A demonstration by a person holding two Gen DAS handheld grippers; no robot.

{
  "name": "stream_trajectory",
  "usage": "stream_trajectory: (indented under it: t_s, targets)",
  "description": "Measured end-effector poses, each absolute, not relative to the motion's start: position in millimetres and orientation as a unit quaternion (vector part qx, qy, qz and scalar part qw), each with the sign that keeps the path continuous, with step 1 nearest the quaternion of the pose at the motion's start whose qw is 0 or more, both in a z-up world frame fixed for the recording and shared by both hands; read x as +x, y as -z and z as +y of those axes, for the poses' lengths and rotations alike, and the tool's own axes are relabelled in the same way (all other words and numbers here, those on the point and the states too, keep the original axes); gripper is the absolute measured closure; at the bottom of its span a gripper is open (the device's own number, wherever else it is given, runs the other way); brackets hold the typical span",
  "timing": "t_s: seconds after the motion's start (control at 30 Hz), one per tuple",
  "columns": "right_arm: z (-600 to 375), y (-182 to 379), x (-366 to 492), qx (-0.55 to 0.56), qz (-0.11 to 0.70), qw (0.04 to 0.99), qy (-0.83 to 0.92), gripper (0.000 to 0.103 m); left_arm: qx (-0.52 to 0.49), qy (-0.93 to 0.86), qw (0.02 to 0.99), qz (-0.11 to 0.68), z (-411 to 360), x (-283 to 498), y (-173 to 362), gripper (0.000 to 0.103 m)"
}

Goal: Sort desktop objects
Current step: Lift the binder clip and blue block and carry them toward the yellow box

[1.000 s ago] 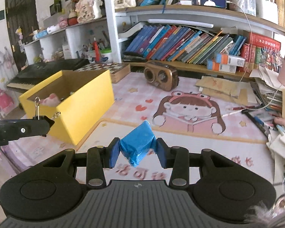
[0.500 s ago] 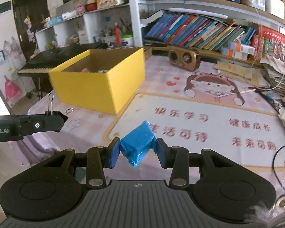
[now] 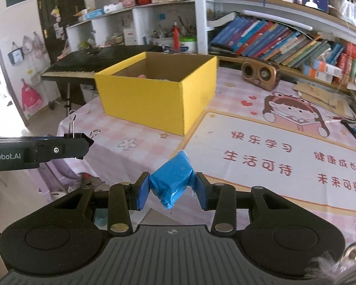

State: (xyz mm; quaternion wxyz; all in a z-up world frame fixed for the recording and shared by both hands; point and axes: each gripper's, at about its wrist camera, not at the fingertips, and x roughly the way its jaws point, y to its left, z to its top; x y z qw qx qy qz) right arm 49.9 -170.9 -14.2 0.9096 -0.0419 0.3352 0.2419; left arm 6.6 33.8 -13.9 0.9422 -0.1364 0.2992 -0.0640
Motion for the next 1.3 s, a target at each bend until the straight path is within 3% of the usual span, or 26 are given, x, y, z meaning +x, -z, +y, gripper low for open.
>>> stream_trajectory:
  t_s: [0.93, 1.3]
  targets:
    - [-129.7, 14.2, 76.7, -0.067, 0.334, 0.892, -0.298, 0.065, -0.156, 0.028, 0.943, 0.293, 63.7, 18.1, 12.9, 0.064]
    - [-126.1, -19.3, 144.3, -0.054, 0.270, 0.910, -0.309, 0.066, -0.139, 0.008, 0.960, 0.242, 71.7, 75.8, -18.2, 0.064]
